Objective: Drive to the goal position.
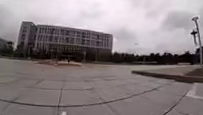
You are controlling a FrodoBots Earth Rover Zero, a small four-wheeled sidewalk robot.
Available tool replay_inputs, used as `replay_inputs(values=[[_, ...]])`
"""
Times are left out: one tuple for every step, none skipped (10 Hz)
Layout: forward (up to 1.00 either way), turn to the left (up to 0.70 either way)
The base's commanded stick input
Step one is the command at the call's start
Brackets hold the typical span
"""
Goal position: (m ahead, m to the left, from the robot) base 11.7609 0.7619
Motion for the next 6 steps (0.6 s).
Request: replay_inputs(values=[[1.0,0.0],[1.0,0.0],[1.0,0.0],[1.0,0.0],[1.0,0.0],[1.0,0.0]])
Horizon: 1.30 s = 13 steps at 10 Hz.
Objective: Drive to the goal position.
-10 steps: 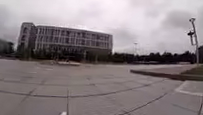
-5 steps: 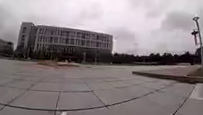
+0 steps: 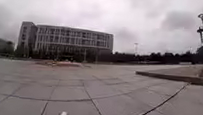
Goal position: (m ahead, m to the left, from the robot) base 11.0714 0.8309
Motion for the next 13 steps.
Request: replay_inputs(values=[[1.0,0.0],[1.0,0.0],[1.0,0.0],[1.0,0.0],[1.0,0.0],[1.0,0.0],[1.0,0.0],[1.0,0.0],[1.0,0.0],[1.0,0.0],[1.0,0.0],[1.0,0.0],[1.0,0.0]])
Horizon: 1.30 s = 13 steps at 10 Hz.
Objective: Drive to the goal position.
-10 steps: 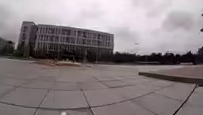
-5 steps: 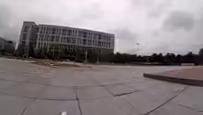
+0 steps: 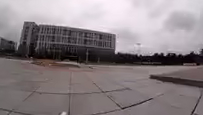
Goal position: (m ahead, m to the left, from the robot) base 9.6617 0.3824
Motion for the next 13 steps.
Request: replay_inputs(values=[[1.0,0.0],[1.0,0.02],[1.0,0.24],[1.0,0.26],[1.0,0.08],[1.0,0.02],[1.0,0.0],[1.0,0.0],[1.0,0.0],[1.0,0.0],[1.0,0.0],[1.0,0.0],[1.0,-0.05]])
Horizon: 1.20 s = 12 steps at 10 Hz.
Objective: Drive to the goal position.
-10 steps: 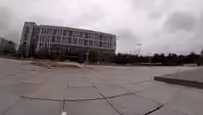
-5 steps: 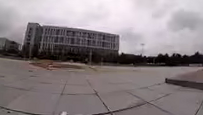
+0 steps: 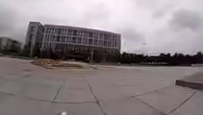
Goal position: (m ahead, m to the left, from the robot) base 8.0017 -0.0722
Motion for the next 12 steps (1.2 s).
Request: replay_inputs(values=[[1.0,-0.21],[1.0,-0.1],[1.0,-0.11],[1.0,-0.25],[1.0,-0.19],[1.0,0.0],[1.0,0.0],[1.0,0.0],[1.0,0.0],[1.0,0.0],[1.0,0.0],[1.0,0.0]])
